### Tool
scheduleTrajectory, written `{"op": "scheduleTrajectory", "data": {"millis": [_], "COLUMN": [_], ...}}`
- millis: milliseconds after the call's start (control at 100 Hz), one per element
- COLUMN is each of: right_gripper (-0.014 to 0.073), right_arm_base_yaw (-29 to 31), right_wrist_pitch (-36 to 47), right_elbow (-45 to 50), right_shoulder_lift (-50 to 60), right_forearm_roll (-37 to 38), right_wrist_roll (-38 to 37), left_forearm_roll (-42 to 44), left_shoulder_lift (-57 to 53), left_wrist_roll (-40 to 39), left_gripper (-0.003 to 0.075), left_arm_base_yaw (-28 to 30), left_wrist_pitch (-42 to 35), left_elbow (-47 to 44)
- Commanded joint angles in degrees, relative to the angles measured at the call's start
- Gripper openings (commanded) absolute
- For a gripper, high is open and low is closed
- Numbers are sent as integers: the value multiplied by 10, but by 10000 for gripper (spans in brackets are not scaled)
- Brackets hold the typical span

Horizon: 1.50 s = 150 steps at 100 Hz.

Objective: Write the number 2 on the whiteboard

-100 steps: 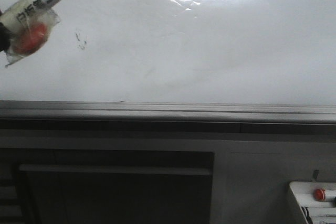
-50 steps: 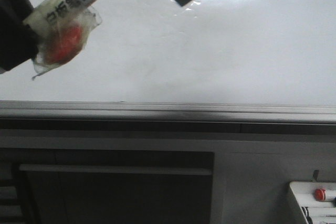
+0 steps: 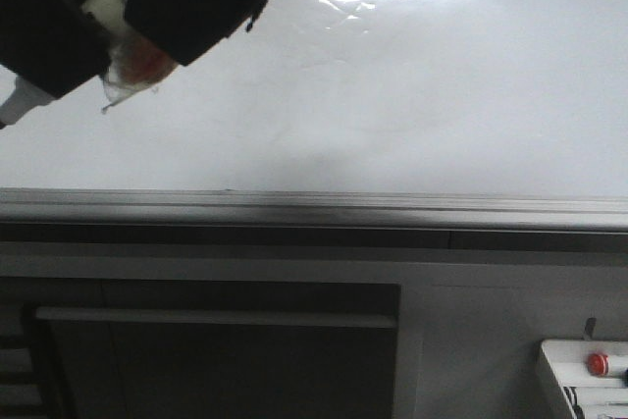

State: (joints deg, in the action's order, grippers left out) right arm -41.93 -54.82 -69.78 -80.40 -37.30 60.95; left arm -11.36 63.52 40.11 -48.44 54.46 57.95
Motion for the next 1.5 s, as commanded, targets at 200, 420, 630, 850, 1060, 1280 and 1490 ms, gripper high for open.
{"op": "scheduleTrajectory", "data": {"millis": [200,420,630,850,1060,1280,1490], "right_gripper": [300,183,57,36,36,36,36], "right_arm_base_yaw": [1,1,1,1,2,25,81], "right_wrist_pitch": [19,14,8,7,46,55,68], "right_elbow": [-19,-19,-19,-19,-19,-17,34], "right_shoulder_lift": [15,15,15,15,45,111,201], "right_forearm_roll": [-46,-46,-46,-41,-2,118,188], "right_wrist_roll": [6,6,6,6,-13,-147,-289], "left_forearm_roll": [-11,-11,-11,-10,16,15,13], "left_shoulder_lift": [-12,-12,-12,-12,-30,-84,-145], "left_wrist_roll": [0,0,0,-4,-36,-68,-124], "left_gripper": [-1,-1,-1,141,444,443,443], "left_arm_base_yaw": [-5,-5,-5,-4,-4,59,182], "left_wrist_pitch": [-28,-28,-28,-36,-76,-88,-90], "left_elbow": [20,20,20,20,20,15,-33]}}
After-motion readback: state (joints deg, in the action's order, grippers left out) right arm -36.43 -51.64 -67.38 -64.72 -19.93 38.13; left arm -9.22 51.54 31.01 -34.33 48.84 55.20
